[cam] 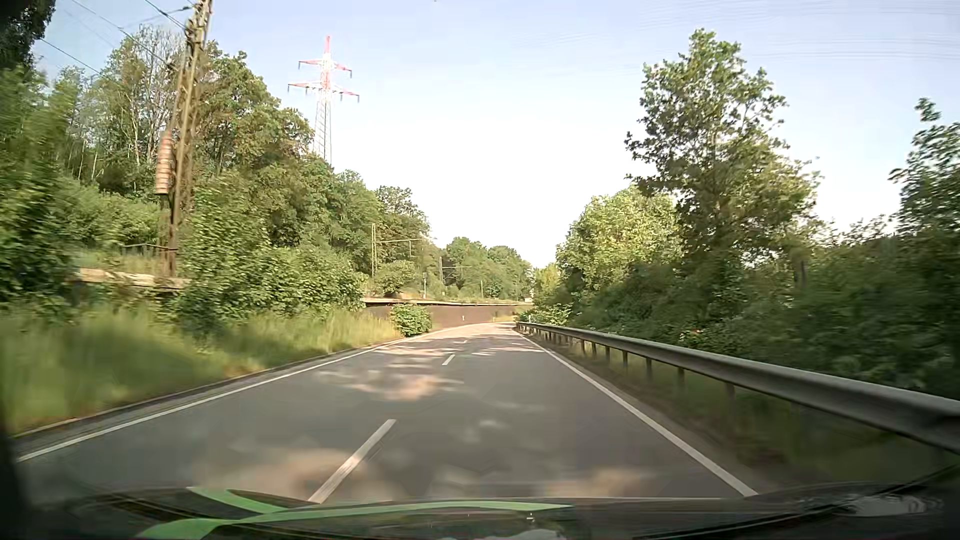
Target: Follow the waypoints while adhering to traffic rules and regulations
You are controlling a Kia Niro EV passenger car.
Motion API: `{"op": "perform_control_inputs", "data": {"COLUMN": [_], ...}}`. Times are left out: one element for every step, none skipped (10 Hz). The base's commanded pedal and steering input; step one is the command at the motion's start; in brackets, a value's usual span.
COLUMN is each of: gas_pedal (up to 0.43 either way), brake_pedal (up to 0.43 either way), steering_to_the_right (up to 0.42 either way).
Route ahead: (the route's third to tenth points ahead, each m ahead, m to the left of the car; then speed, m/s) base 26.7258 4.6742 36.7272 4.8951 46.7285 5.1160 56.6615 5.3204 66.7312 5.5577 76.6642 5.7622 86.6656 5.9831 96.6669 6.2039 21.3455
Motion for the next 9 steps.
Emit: {"op": "perform_control_inputs", "data": {"gas_pedal": [0.169, 0.138, 0.098, 0.087, 0.087, 0.098, 0.098, 0.118, 0.130], "brake_pedal": [0.000, 0.000, 0.000, 0.000, 0.000, 0.000, 0.000, 0.000, 0.000], "steering_to_the_right": [-0.013, -0.014, -0.013, -0.013, -0.014, -0.013, -0.014, -0.013, -0.013]}}
